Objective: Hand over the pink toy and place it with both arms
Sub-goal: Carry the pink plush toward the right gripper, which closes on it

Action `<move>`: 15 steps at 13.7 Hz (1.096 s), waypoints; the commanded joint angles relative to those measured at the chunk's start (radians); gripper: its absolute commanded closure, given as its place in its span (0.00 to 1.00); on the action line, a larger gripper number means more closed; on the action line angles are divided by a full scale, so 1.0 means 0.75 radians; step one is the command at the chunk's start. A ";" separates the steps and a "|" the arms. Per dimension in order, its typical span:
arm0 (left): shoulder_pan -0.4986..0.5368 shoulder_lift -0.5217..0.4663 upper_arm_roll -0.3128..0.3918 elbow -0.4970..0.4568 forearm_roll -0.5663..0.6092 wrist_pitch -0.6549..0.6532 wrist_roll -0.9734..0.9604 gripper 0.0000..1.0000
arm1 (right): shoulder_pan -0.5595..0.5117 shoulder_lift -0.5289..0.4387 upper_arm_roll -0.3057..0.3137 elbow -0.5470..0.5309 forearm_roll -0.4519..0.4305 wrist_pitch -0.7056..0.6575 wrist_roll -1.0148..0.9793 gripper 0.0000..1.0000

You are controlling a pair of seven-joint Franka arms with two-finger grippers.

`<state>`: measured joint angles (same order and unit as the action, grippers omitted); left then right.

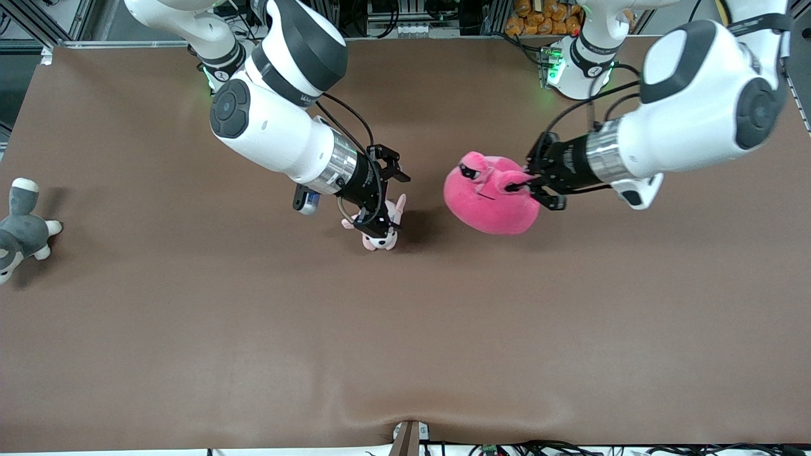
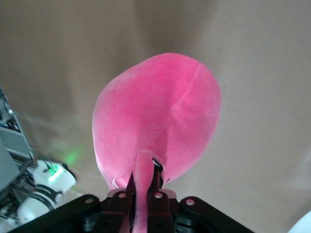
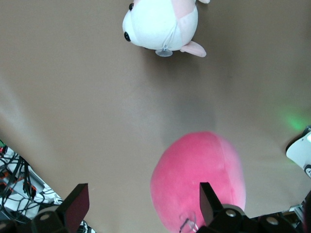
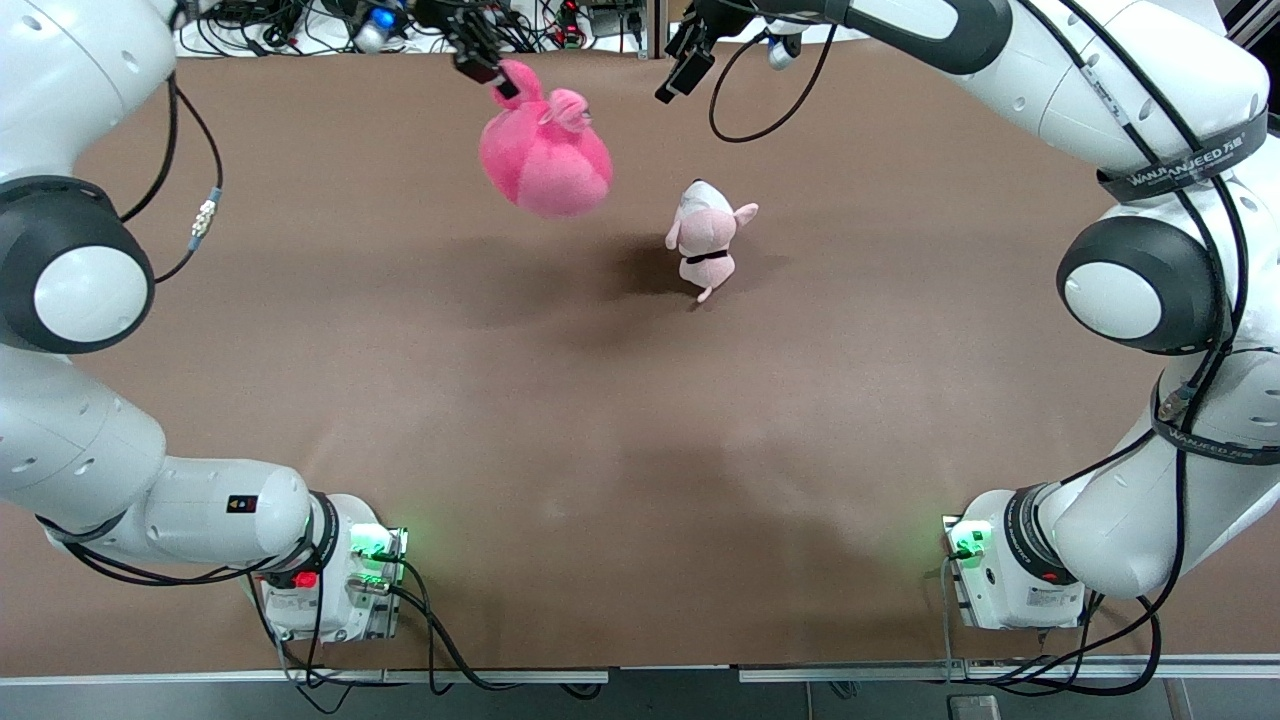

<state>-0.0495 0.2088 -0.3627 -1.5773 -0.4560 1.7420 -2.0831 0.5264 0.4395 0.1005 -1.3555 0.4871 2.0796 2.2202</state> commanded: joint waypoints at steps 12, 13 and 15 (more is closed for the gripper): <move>-0.147 0.212 0.005 0.117 -0.004 0.312 -0.254 1.00 | 0.108 0.128 -0.013 0.050 0.011 0.138 0.349 0.00; -0.149 0.212 0.005 0.117 -0.004 0.312 -0.256 1.00 | 0.110 0.128 -0.017 0.053 0.003 0.138 0.347 0.31; -0.151 0.212 0.007 0.117 -0.004 0.312 -0.258 1.00 | 0.124 0.128 -0.015 0.059 -0.078 0.138 0.317 1.00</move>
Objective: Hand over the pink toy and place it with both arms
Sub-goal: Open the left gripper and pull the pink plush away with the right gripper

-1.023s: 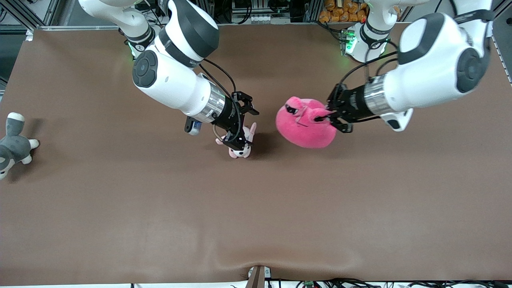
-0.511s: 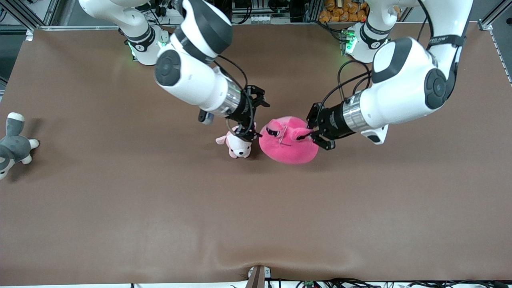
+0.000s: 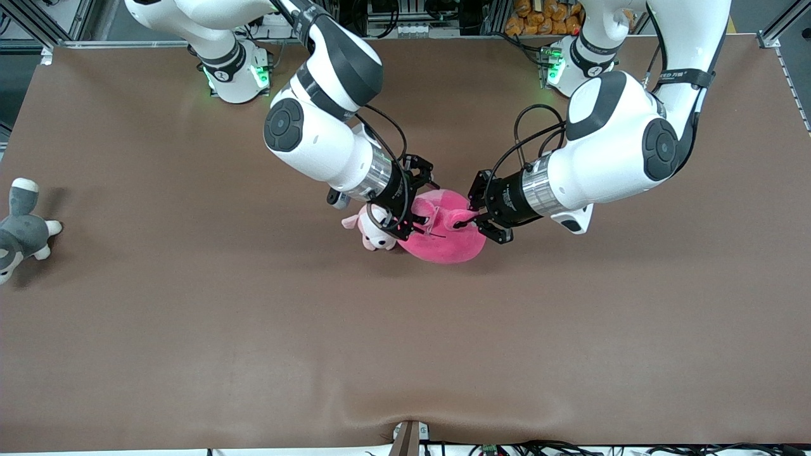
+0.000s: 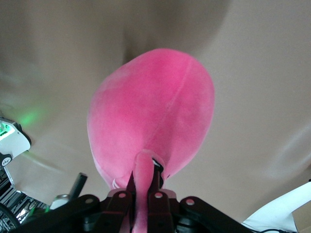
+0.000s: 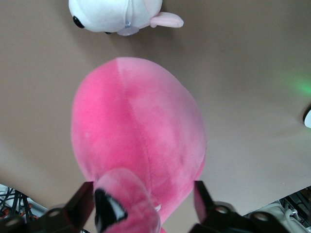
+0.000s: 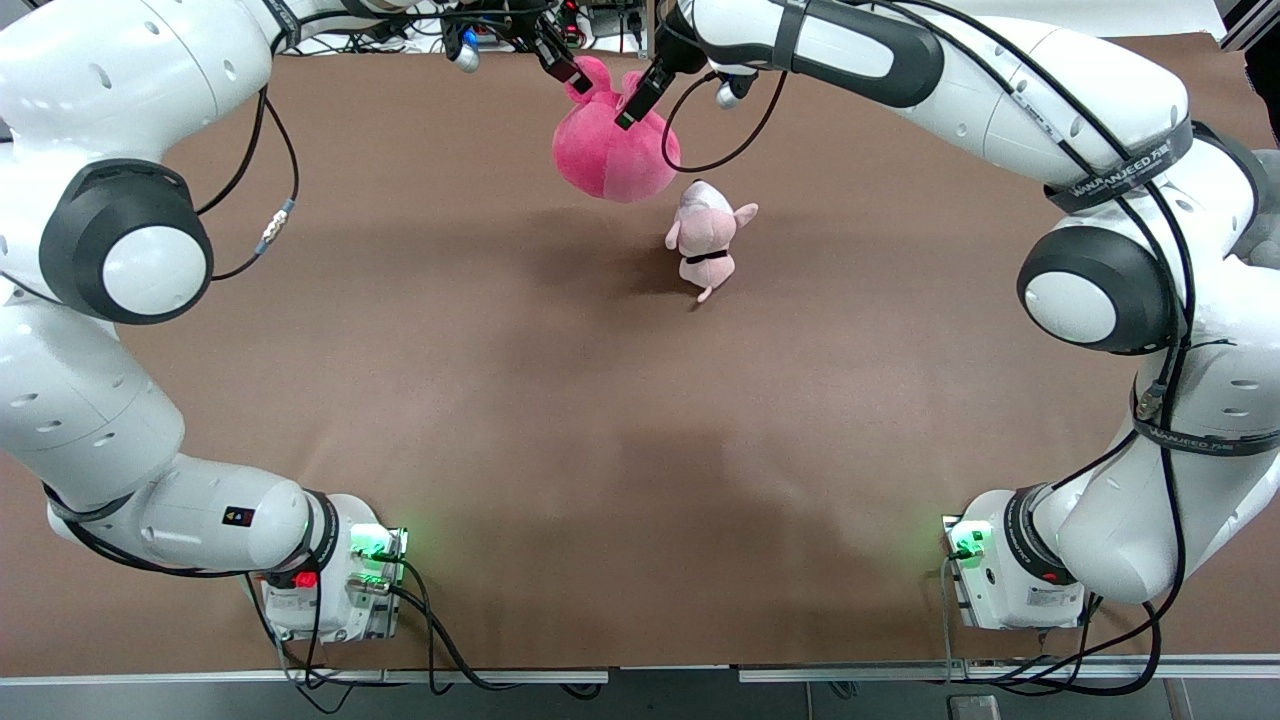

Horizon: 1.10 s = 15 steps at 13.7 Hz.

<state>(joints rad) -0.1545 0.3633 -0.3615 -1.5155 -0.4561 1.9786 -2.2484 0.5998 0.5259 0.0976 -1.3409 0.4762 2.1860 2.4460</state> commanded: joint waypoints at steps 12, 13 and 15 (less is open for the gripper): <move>-0.009 -0.038 -0.009 0.057 0.411 -0.204 0.050 0.00 | -0.149 -0.016 -0.011 0.164 -0.072 -0.330 0.011 1.00; -0.009 -0.047 -0.009 0.079 0.460 -0.265 0.109 0.00 | -0.200 -0.050 -0.013 0.180 -0.077 -0.410 0.005 1.00; 0.016 -0.065 0.001 0.131 0.500 -0.416 0.317 0.00 | -0.323 -0.112 -0.013 0.182 -0.081 -0.519 -0.060 1.00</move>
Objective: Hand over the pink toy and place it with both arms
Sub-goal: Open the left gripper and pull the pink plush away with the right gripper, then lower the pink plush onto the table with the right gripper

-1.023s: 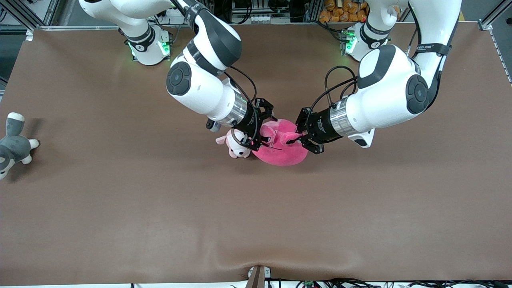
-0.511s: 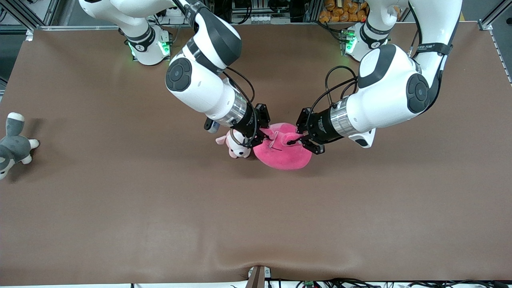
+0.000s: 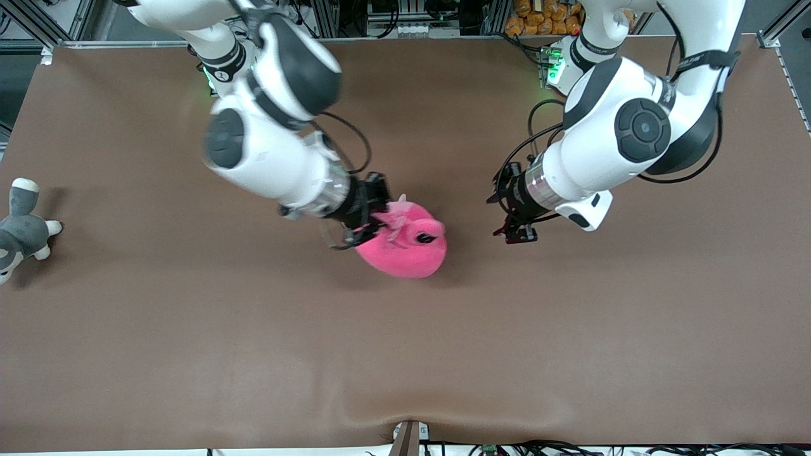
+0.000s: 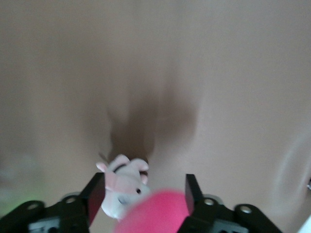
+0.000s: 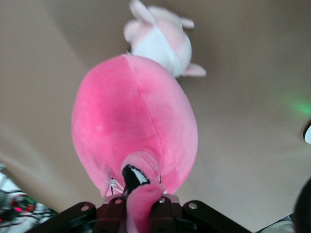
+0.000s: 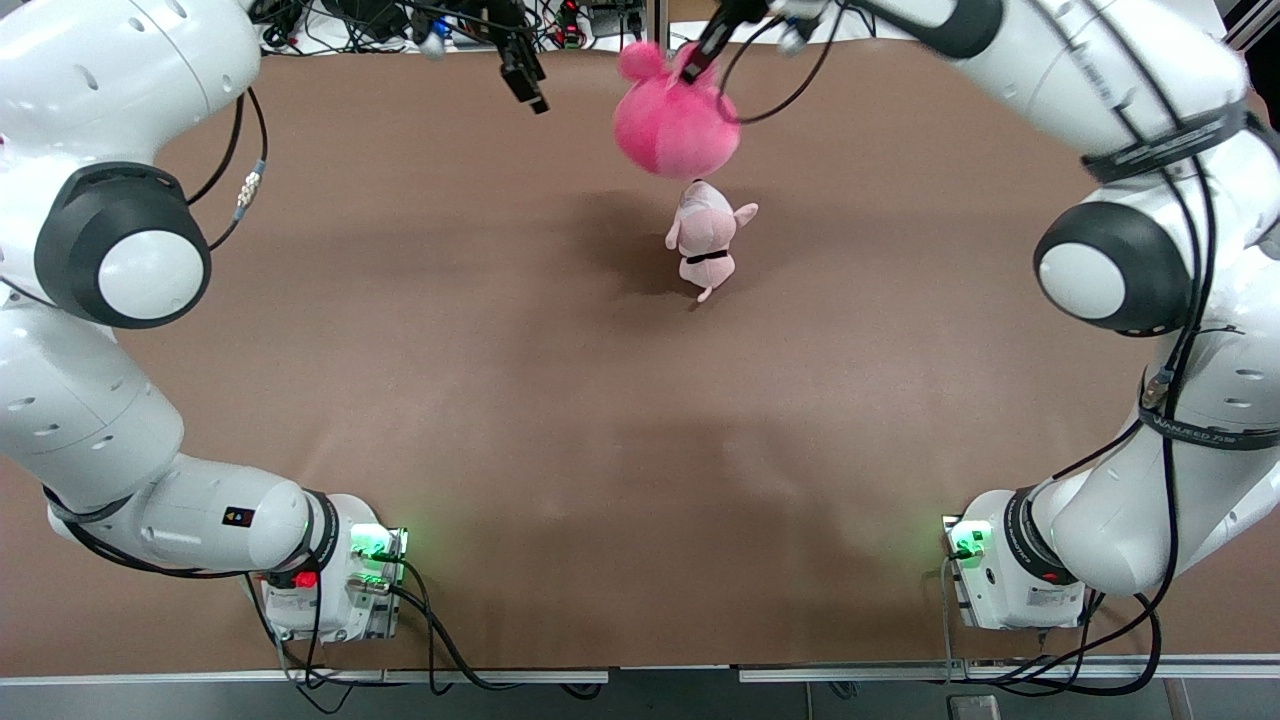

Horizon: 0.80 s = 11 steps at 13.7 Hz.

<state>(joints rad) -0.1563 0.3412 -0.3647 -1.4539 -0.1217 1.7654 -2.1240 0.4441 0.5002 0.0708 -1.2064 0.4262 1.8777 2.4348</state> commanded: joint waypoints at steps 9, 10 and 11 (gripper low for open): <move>0.161 -0.269 0.028 0.051 0.187 -0.439 1.201 0.00 | -0.788 -0.084 0.012 -0.168 -0.028 -0.544 -1.161 1.00; 0.186 -0.281 0.030 0.053 0.187 -0.462 1.303 0.00 | -0.861 -0.070 0.012 -0.219 -0.030 -0.536 -1.298 1.00; 0.218 -0.287 0.030 0.053 0.189 -0.506 1.434 0.00 | -0.931 -0.047 0.012 -0.277 -0.034 -0.481 -1.415 1.00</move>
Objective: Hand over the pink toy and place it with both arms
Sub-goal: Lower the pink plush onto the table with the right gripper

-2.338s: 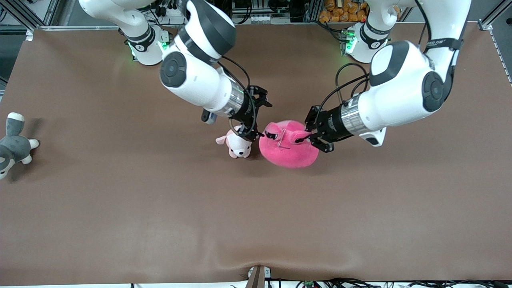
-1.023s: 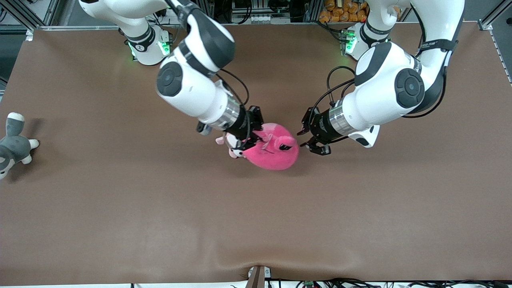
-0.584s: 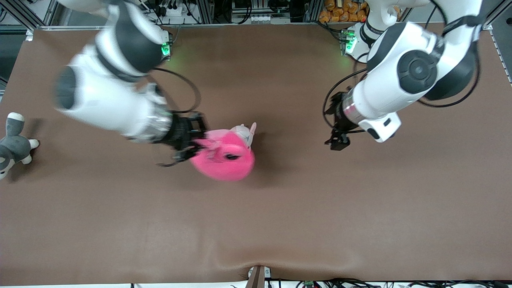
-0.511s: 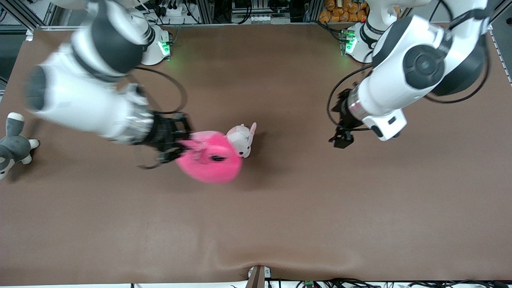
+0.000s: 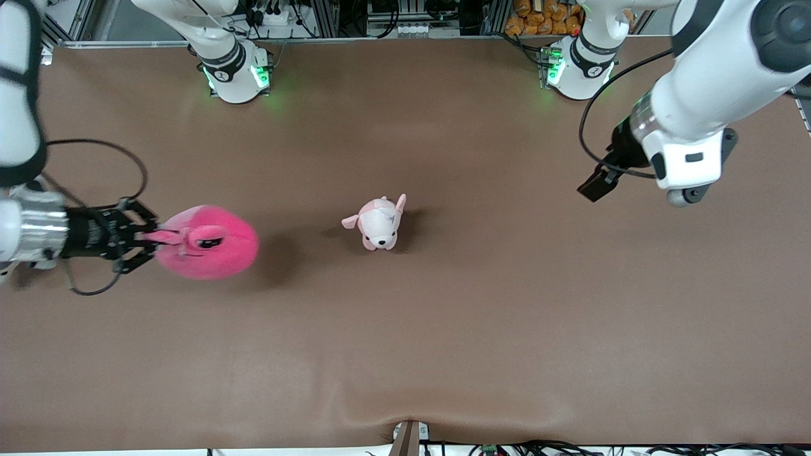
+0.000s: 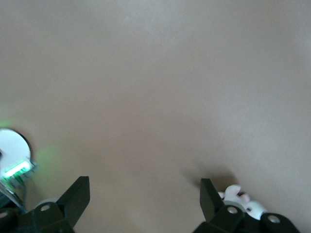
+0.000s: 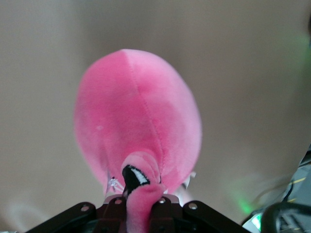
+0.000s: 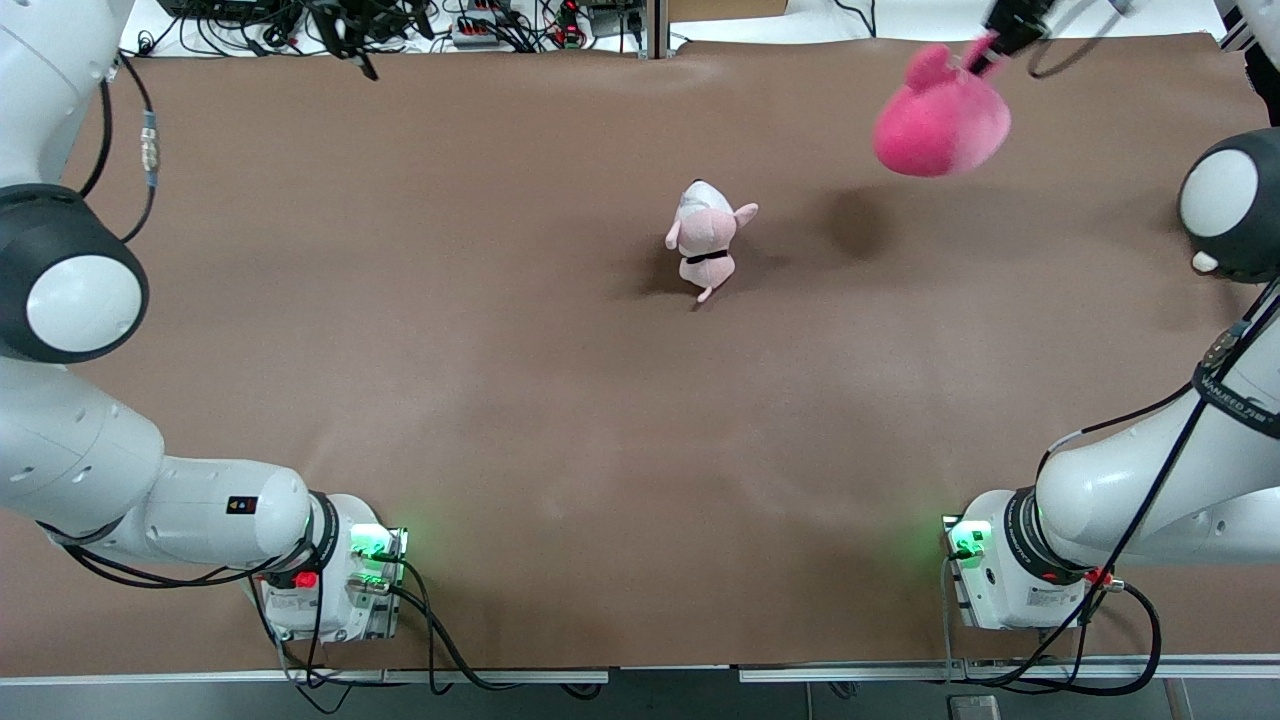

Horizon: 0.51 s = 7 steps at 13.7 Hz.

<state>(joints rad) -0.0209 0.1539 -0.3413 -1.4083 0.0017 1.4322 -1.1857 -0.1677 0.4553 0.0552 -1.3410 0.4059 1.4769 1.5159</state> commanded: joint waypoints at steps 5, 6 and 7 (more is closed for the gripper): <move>0.146 -0.142 -0.003 -0.012 0.075 -0.095 0.719 0.00 | -0.306 0.086 0.033 -0.323 -0.014 0.285 -0.658 1.00; 0.177 -0.158 -0.003 -0.012 0.075 -0.110 0.799 0.00 | -0.332 0.107 0.033 -0.317 -0.014 0.283 -0.718 1.00; 0.210 -0.164 -0.003 -0.012 0.078 -0.114 0.873 0.00 | -0.339 0.103 0.033 -0.309 -0.026 0.268 -0.771 0.82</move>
<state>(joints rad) 0.0946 0.0605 -0.3376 -1.4073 0.0425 1.3643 -0.6349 -0.3885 0.5456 0.0545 -1.5701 0.4013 1.6865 1.0060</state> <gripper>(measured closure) 0.000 0.846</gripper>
